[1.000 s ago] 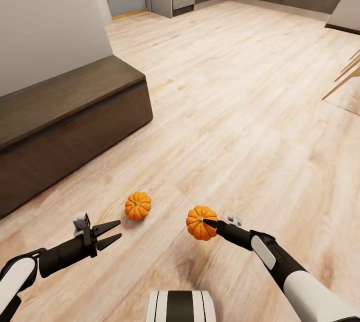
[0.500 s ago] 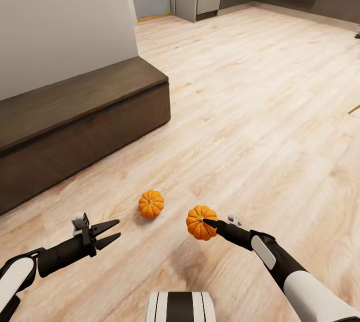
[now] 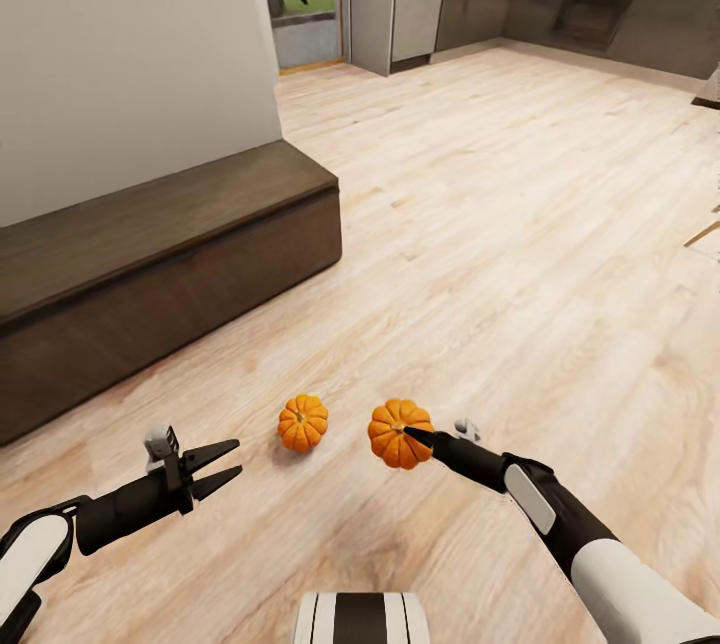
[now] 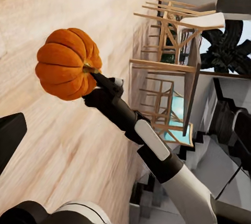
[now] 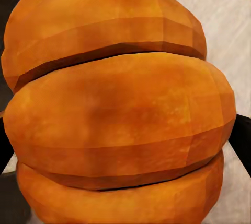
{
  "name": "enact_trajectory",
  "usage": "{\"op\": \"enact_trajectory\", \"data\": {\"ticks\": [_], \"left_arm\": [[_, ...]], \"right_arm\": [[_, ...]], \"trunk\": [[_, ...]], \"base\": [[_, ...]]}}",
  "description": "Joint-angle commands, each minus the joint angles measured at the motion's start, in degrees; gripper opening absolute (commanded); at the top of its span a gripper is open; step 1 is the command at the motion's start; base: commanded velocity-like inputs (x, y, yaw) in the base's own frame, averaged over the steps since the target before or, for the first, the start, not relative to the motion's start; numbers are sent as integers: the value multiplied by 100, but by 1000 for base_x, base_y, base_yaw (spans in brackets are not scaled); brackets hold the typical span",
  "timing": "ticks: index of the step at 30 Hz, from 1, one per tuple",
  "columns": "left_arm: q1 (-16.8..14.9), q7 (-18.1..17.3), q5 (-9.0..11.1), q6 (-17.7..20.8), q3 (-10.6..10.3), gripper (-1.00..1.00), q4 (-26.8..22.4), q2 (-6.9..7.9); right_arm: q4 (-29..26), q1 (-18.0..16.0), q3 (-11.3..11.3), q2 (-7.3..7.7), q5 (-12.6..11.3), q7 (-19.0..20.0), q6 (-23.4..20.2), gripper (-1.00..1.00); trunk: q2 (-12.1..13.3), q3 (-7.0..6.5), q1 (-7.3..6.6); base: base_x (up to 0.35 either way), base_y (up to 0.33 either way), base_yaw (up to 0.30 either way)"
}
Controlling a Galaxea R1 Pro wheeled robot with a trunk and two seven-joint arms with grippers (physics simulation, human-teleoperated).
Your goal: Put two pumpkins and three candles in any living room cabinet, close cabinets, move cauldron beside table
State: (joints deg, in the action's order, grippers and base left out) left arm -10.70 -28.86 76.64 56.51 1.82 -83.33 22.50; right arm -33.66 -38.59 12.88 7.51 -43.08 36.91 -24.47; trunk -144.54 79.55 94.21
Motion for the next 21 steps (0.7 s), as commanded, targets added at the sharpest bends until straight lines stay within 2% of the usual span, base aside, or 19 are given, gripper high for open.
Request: {"op": "enact_trajectory", "data": {"ticks": [1, 3, 5, 6, 10, 12, 13, 16, 18, 19, 21], "left_arm": [[-2, -23, -15, 27, 8, 100, 1, 0], [-2, -23, -16, 27, 6, 100, 1, 0], [-2, -23, -17, 26, 4, 100, 1, 0], [-2, -23, -17, 27, 4, 100, 1, 0], [-2, -23, -19, 24, 4, 100, 1, -3], [-2, -23, -28, 23, 3, 100, 1, -7], [-2, -23, -34, 24, 3, 100, 1, -8], [-2, -19, -42, 24, 3, 100, 1, -14], [-2, -16, -43, 20, 3, 100, 1, -15], [-2, -15, -43, 19, 3, 100, 1, -12], [-2, -11, -43, 17, 3, 100, 6, -13]], "right_arm": [[-159, 8, 27, 59, -4, 79, -43, -100], [-496, 20, -86, 191, -33, 186, -102, -100], [-822, 26, -304, 368, -77, 240, -243, -100], [-919, 33, -370, 410, -96, 250, -306, -100], [-2000, 331, -958, 625, -274, 276, -979, -100], [-2668, 563, -1259, 658, -300, 251, -1348, -100], [-3178, 716, -1488, 670, -294, 223, -1678, -100], [-4288, 1005, -1979, 663, -276, 126, -2557, -100], [-4880, 1208, -2335, 634, -296, 1, -3028, -100], [-5040, 1275, -2531, 623, -302, -51, -3217, -100], [-5117, 1317, -2694, 619, -291, -83, -3344, -100]], "trunk": [[0, -19, -3], [3, -63, -8], [6, -107, -13], [7, -129, -16], [12, -218, -26], [12, -218, -26], [12, -218, -26], [12, -218, -26], [12, -218, -26], [12, -218, -26], [12, -218, -26]], "base": [[0, 0, 0], [0, 0, 0], [0, 0, 0], [0, 0, 0], [0, 0, 0], [0, 0, 0], [0, 0, 0], [0, 0, 0], [0, 0, 0], [0, 0, 0], [0, 0, 0]]}}
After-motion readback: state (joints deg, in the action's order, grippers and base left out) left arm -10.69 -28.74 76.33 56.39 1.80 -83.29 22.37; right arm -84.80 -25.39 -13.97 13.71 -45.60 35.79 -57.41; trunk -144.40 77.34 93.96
